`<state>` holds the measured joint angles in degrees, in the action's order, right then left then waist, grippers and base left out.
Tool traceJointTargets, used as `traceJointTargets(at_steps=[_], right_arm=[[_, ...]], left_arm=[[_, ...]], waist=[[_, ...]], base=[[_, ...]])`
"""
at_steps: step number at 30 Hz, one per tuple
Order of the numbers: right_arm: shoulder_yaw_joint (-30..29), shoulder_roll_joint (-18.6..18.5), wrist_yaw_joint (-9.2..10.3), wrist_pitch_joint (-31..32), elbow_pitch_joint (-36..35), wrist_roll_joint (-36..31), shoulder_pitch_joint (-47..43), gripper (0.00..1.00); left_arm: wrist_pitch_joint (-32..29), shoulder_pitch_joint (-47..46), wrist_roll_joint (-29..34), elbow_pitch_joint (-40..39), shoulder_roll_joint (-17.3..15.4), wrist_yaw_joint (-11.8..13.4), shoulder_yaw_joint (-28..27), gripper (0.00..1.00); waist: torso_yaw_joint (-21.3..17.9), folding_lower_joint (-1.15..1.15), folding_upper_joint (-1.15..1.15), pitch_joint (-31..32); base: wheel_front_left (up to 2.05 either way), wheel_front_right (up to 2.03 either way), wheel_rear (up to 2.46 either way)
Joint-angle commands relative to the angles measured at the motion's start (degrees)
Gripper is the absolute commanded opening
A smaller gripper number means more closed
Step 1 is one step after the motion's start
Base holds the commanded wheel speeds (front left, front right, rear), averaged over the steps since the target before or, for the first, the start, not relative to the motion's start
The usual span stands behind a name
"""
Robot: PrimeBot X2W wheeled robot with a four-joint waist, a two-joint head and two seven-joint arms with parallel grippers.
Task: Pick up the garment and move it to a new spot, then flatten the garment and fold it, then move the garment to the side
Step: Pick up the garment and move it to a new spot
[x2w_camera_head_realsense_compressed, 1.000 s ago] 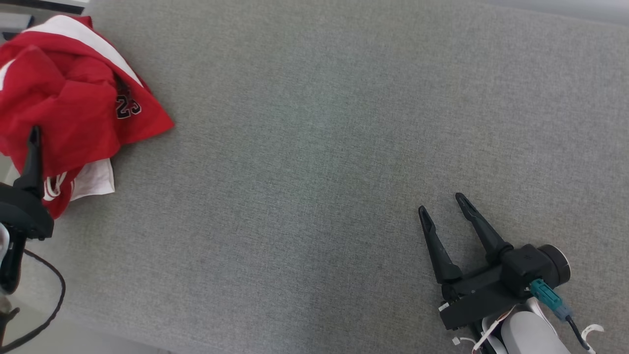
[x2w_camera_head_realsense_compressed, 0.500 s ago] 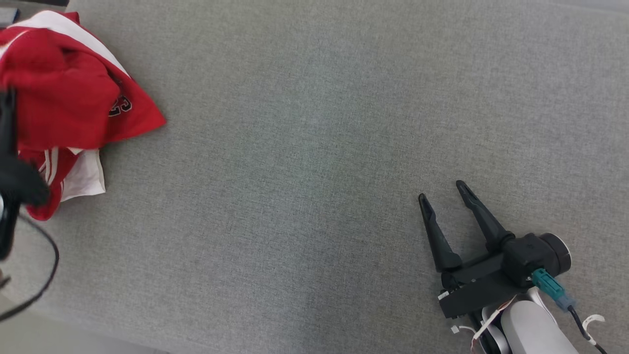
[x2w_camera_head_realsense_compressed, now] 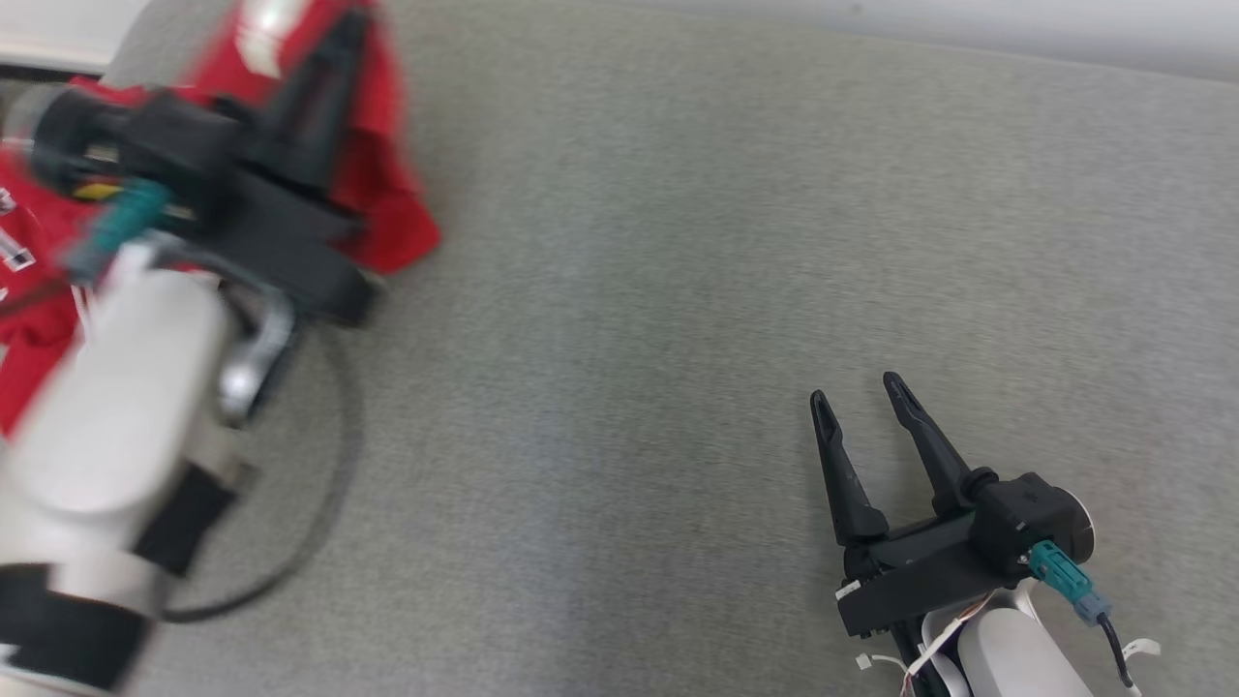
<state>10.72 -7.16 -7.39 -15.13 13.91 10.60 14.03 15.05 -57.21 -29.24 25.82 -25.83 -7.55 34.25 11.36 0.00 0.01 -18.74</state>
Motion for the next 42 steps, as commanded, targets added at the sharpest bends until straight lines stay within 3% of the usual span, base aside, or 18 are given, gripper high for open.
traceJointTargets(at_steps=[1,13,21,22,23,24,33,42], right_arm=[[-0.4,0.6,-0.19,0.0,0.1,0.4,-0.4,1.0],[-1.9,2.6,-0.19,0.0,-0.1,0.6,-1.6,1.0],[-2.0,3.5,-0.19,0.0,-0.2,0.9,-1.8,1.0],[-1.8,3.7,-0.19,0.0,-0.2,0.9,-1.7,1.0],[-1.8,3.8,-0.19,0.0,-0.2,0.9,-1.7,1.0],[-1.7,3.9,-0.19,0.0,-0.3,1.0,-1.7,1.0],[-3.7,4.2,-0.19,0.0,-0.2,0.8,-3.7,1.0],[-4.0,4.2,-0.19,0.0,-0.1,0.4,-5.7,1.0]], left_arm=[[0.2,1.6,-0.3,-0.6,2.9,0.1,1.8,0.0],[0.2,6.9,-4.4,2.2,18.2,0.1,11.1,0.0],[0.2,7.7,-3.9,5.6,22.2,0.1,15.1,0.0],[0.2,7.9,-3.6,6.4,22.5,0.1,14.6,0.2],[0.2,8.1,-3.2,7.0,22.7,0.1,14.1,0.82],[0.2,8.3,-2.9,7.8,22.8,0.1,13.6,1.0],[0.2,13.1,1.1,9.5,22.9,0.3,8.4,1.0],[0.2,25.3,6.3,6.7,20.1,3.6,-4.6,1.0]], waist=[[-3.5,0.0,-0.01,1.1],[-14.5,0.0,-0.01,2.1],[-21.0,0.0,-0.01,2.0],[-21.7,0.0,-0.01,2.0],[-22.4,0.0,-0.01,2.0],[-23.0,0.0,-0.01,2.0],[-23.6,0.0,-0.01,4.7],[-20.1,0.0,-0.01,9.5]], base=[[0.0,0.0,0.0],[0.0,0.0,0.0],[0.0,0.0,0.0],[0.0,0.0,0.0],[0.0,0.0,0.0],[0.0,0.0,0.0],[0.0,0.0,0.0],[0.0,0.0,0.0]])
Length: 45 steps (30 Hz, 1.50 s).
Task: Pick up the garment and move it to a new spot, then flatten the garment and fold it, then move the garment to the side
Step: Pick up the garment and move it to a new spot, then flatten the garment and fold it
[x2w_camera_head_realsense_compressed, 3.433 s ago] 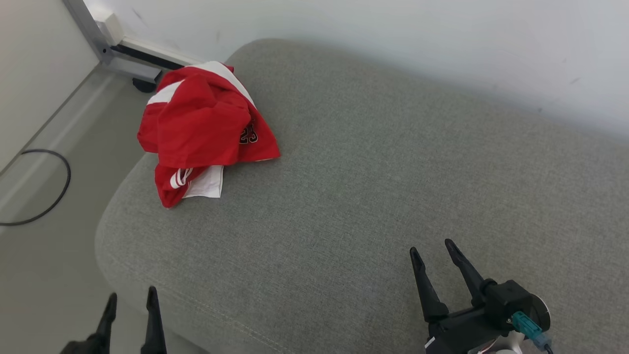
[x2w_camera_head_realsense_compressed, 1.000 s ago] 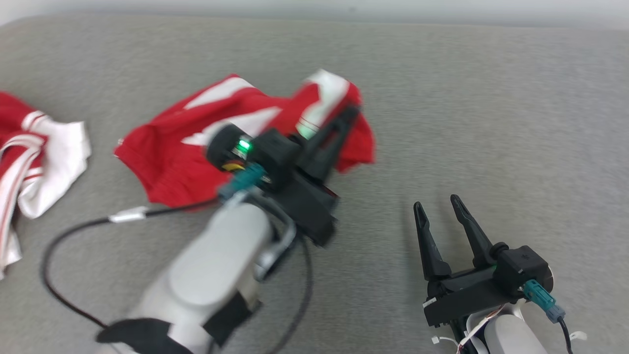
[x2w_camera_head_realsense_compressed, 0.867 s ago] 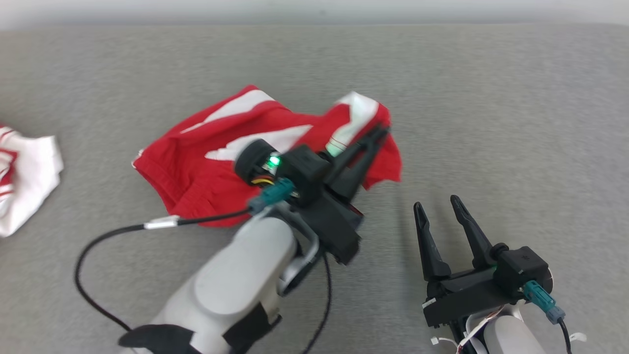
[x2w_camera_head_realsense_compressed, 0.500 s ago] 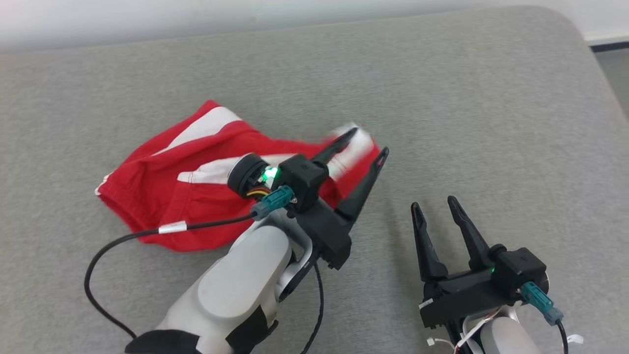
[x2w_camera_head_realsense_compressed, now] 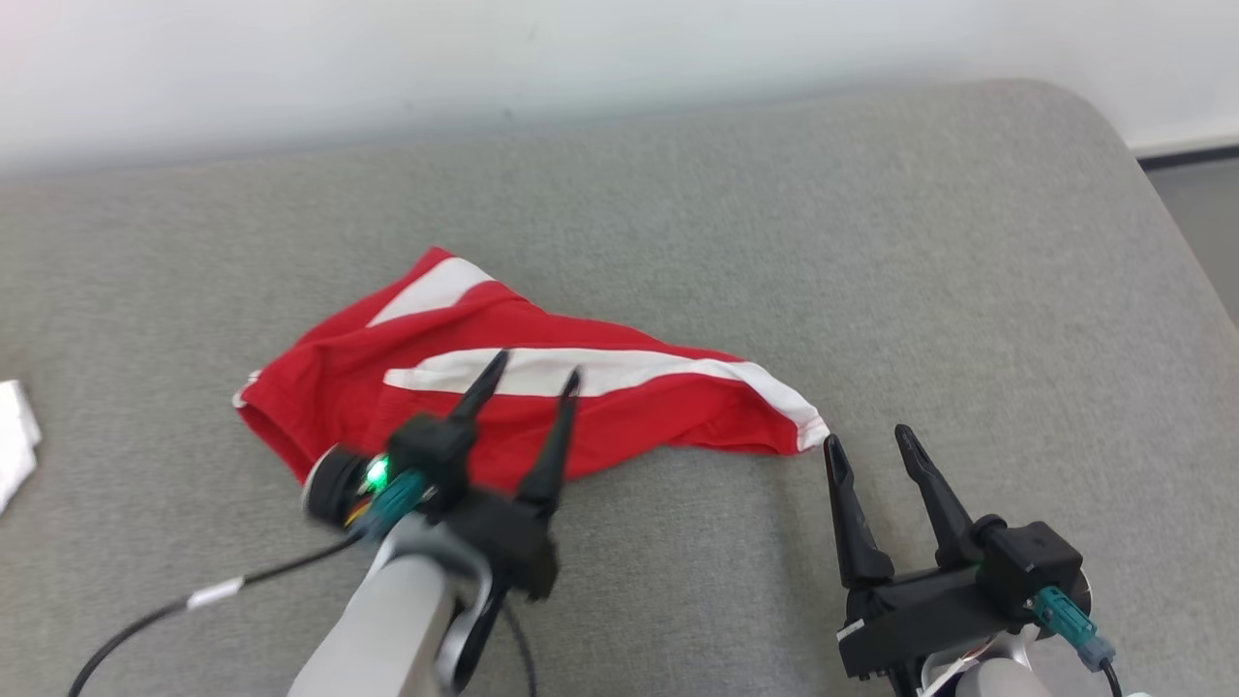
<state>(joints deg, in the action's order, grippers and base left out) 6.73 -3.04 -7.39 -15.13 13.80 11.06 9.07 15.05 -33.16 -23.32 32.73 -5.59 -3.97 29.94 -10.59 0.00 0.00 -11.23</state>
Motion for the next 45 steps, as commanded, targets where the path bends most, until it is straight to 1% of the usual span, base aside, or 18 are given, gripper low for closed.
traceJointTargets(at_steps=[1,6,7,10,11,12,18,25,30,34,40,45], right_arm=[[-0.1,0.1,-0.19,0.0,0.1,-0.1,-1.2,1.0],[-0.4,-0.4,-0.19,0.0,0.5,-0.2,-2.8,1.0],[-0.4,-0.4,-0.19,0.0,0.5,-0.2,-2.8,1.0],[-1.0,-0.6,-0.19,0.0,0.6,-0.3,-4.6,1.0],[-1.3,-0.6,-0.19,0.0,0.6,-0.4,-5.2,1.0],[-1.6,-0.6,-0.19,0.0,0.7,-0.4,-6.2,1.0],[-1.9,-0.6,-0.19,0.0,0.9,-0.3,-8.0,1.0],[-2.7,-0.7,-0.19,0.0,1.1,-0.2,-9.5,1.0],[-3.1,-0.8,-0.19,0.0,1.3,0.0,-10.3,1.0],[-3.0,-0.9,-0.2,0.0,1.3,-0.1,-10.2,1.0],[-2.7,-1.0,-0.2,0.0,1.2,-0.1,-9.2,1.0],[-1.9,-1.0,-0.2,0.0,0.9,-0.5,-8.3,1.0]], left_arm=[[0.2,2.9,1.0,-0.7,-0.5,0.4,-1.7,1.0],[0.2,11.2,3.7,-3.9,-1.8,1.4,-9.4,1.0],[0.2,11.2,3.7,-3.9,-1.8,1.4,-9.4,1.0],[0.2,15.7,5.4,-6.0,-1.8,1.0,-13.1,1.0],[0.2,17.3,5.7,-6.6,-1.6,0.9,-14.1,1.0],[0.2,20.3,6.9,-7.8,-1.3,0.7,-16.3,1.0],[0.2,27.0,9.2,-11.2,0.0,0.0,-22.3,1.0],[0.2,33.2,12.4,-14.4,1.4,-0.8,-27.3,1.0],[0.2,35.7,13.2,-15.1,2.2,-1.5,-29.5,1.0],[0.2,36.1,13.5,-15.3,2.5,-2.0,-29.8,1.0],[0.2,33.6,13.6,-15.4,2.7,-2.6,-28.5,1.0],[0.2,29.0,12.4,-14.2,2.7,-3.2,-25.1,1.0]], waist=[[2.3,0.0,0.0,2.7],[4.3,0.0,0.0,5.8],[4.3,0.0,0.0,5.8],[5.6,0.0,0.0,7.8],[6.1,0.0,0.0,8.5],[6.8,0.0,0.0,9.6],[8.3,0.0,0.0,11.3],[9.6,0.0,0.0,12.6],[10.2,0.0,0.0,13.0],[10.1,0.0,0.0,12.8],[9.5,0.0,0.0,11.7],[8.7,0.0,0.0,9.5]], base=[[0.0,0.0,0.0],[0.0,0.0,0.0],[0.0,0.0,0.0],[0.0,0.0,0.0],[0.0,0.0,0.0],[0.0,0.0,0.0],[0.0,0.0,0.0],[0.0,0.0,0.0],[0.0,0.0,0.0],[0.0,0.0,0.0],[0.0,0.0,0.0],[0.0,0.0,0.0]])
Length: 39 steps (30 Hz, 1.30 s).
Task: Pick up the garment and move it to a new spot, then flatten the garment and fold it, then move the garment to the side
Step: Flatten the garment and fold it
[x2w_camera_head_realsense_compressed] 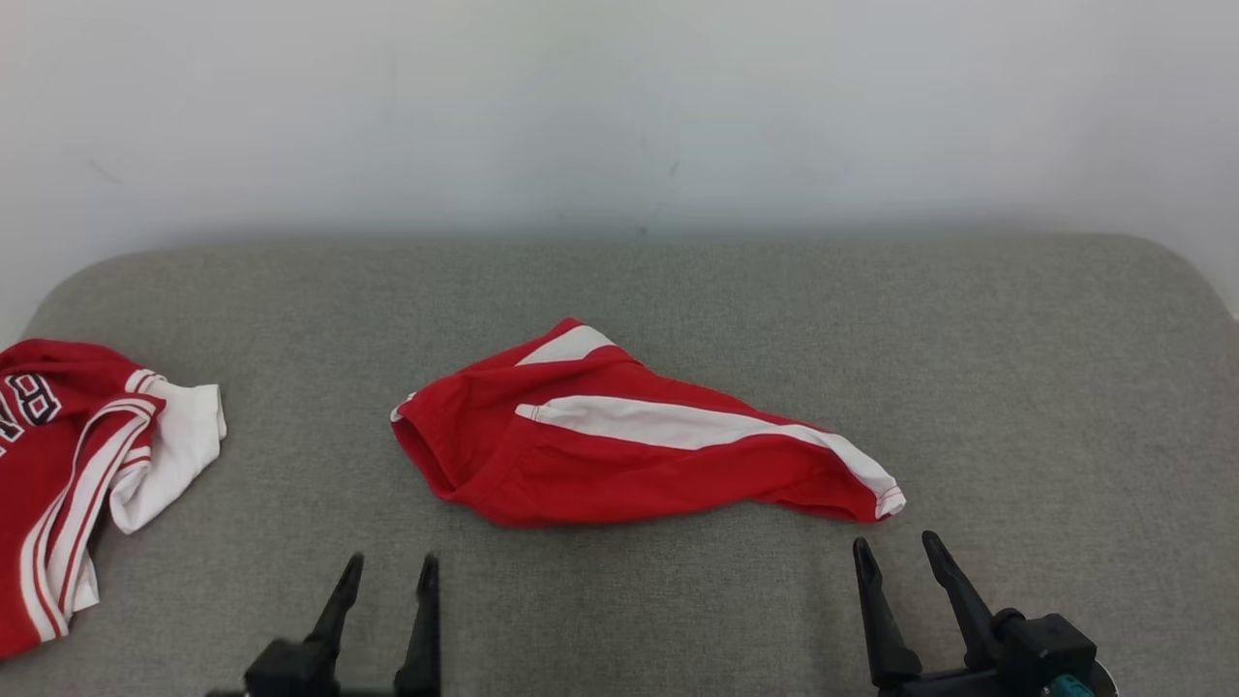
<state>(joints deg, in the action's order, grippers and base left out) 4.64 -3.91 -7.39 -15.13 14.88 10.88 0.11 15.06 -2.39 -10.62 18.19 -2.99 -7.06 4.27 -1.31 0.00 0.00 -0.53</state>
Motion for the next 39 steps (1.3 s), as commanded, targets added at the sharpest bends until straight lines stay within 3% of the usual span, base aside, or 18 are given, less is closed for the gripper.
traceJointTargets(at_steps=[1,8,17,28,29,30,31,34,39], right_arm=[[0.4,-0.3,-0.2,0.0,-0.3,-0.2,1.1,1.0],[1.6,-0.4,-0.2,0.0,-0.6,0.0,3.7,1.0],[2.9,-0.2,-0.2,0.0,-0.9,0.2,7.2,1.0],[2.4,-0.1,-0.2,0.0,-0.8,-0.1,8.1,1.0],[2.5,-0.1,-0.2,0.0,-0.7,-0.1,8.2,1.0],[2.7,-0.1,-0.2,0.0,-0.7,-0.1,8.3,1.0],[2.8,-0.1,-0.2,0.0,-0.7,-0.1,8.3,1.0],[2.7,-0.2,-0.2,0.0,-0.6,0.0,8.5,1.0],[1.8,-0.3,-0.2,0.0,-0.3,-0.1,6.8,1.0]], left_arm=[[0.2,-3.3,-0.6,0.6,0.1,-0.2,1.4,1.0],[0.2,-14.2,-2.0,5.5,0.0,-0.3,6.7,1.0],[0.2,-29.4,-10.0,21.3,-4.5,-0.4,15.1,1.0],[0.2,-35.4,-20.4,28.6,-7.4,-0.4,26.3,1.0],[0.2,-35.6,-21.2,28.6,-7.6,-0.4,27.2,0.76],[0.2,-35.8,-22.0,28.2,-7.8,-0.4,28.0,0.42],[0.2,-36.0,-22.7,27.4,-7.9,-0.4,28.4,0.0],[0.2,-35.2,-23.7,25.6,-8.5,-0.4,29.5,0.0],[0.2,-31.8,-22.3,19.9,-8.6,-0.4,26.1,0.0]], waist=[[-0.8,0.0,0.0,-1.9],[-2.2,0.0,0.0,-6.8],[-4.4,0.0,0.0,-11.8],[-3.3,0.0,0.0,-13.3],[-3.2,0.0,0.0,-13.4],[-3.1,0.0,0.0,-13.4],[-3.0,0.0,0.0,-13.4],[-2.4,0.0,0.0,-13.1],[-0.8,0.0,0.0,-11.3]], base=[[0.0,0.0,0.0],[0.0,0.0,0.0],[0.0,0.0,0.0],[0.0,0.0,0.0],[0.0,0.0,0.0],[0.0,0.0,0.0],[0.0,0.0,0.0],[0.0,0.0,0.0],[0.0,0.0,0.0]])
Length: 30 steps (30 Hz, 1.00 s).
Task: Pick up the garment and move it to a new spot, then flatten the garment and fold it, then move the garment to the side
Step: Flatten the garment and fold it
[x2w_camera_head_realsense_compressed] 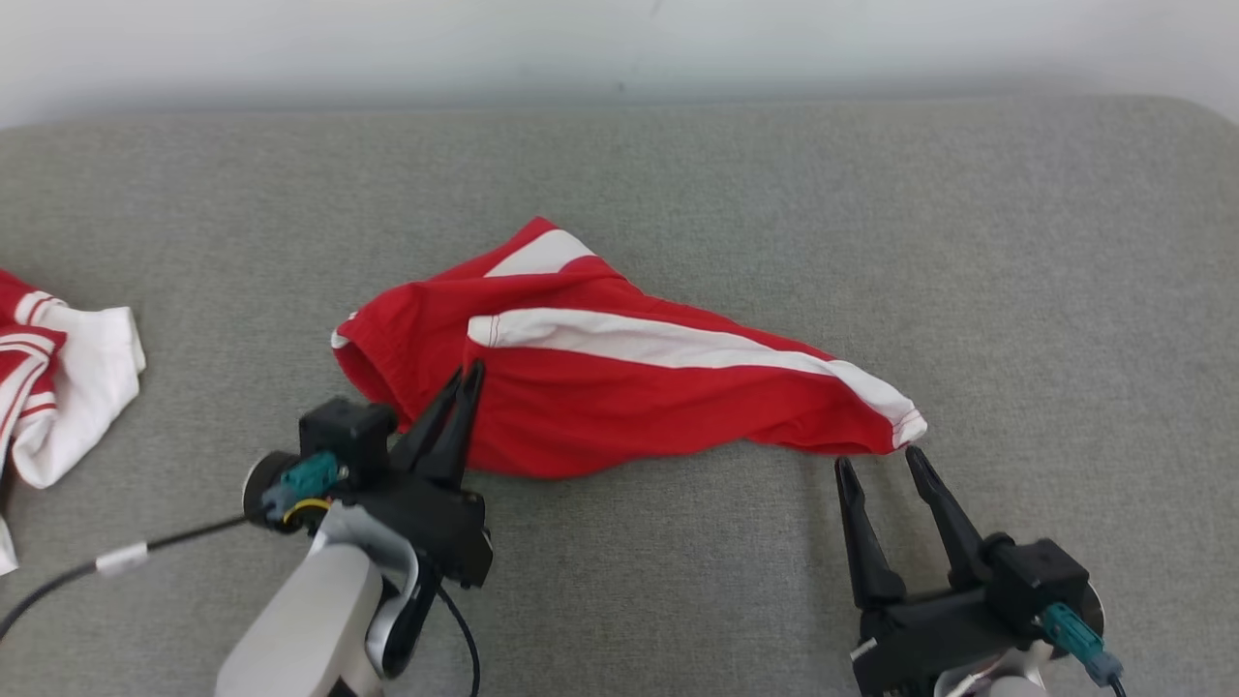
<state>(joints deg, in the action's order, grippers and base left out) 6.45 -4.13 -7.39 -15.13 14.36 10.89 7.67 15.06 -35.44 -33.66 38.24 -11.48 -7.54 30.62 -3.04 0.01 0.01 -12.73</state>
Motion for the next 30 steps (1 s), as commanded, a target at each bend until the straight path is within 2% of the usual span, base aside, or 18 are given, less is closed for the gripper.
traceJointTargets(at_steps=[1,6,18,19,20,30], right_arm=[[-0.5,-0.2,-0.2,0.0,0.3,-0.1,-1.2,1.0],[-1.8,-0.1,-0.2,0.0,0.6,-0.4,-3.0,1.0],[-2.2,-0.2,-0.2,0.0,1.1,0.3,-4.2,1.0],[-2.2,-0.2,-0.2,0.0,1.2,0.3,-4.2,1.0],[-2.2,-0.2,-0.2,0.0,1.6,0.1,-4.1,1.0],[-0.9,-0.4,-0.2,0.0,3.0,0.7,-4.6,1.0]], left_arm=[[0.2,2.2,1.3,-1.4,0.0,0.1,-1.0,0.0],[0.2,9.5,3.9,-6.0,0.5,0.1,-3.5,0.0],[0.2,20.4,4.9,-6.8,1.0,0.1,-8.2,0.0],[0.2,20.9,4.8,-6.6,1.2,0.1,-8.7,0.35],[0.2,21.9,5.4,-6.3,1.4,0.1,-10.5,1.0],[0.2,25.8,11.7,-7.8,4.0,0.1,-18.2,1.0]], waist=[[1.4,-0.01,-0.01,1.5],[3.7,-0.01,-0.01,4.3],[6.0,-0.01,-0.01,7.6],[6.0,-0.01,-0.01,7.7],[6.1,-0.01,-0.01,7.9],[5.9,-0.01,-0.01,8.9]], base=[[0.0,0.0,0.0],[0.0,0.0,0.0],[0.0,0.0,0.0],[0.0,0.0,0.0],[0.0,0.0,0.0],[0.0,0.0,0.0]])
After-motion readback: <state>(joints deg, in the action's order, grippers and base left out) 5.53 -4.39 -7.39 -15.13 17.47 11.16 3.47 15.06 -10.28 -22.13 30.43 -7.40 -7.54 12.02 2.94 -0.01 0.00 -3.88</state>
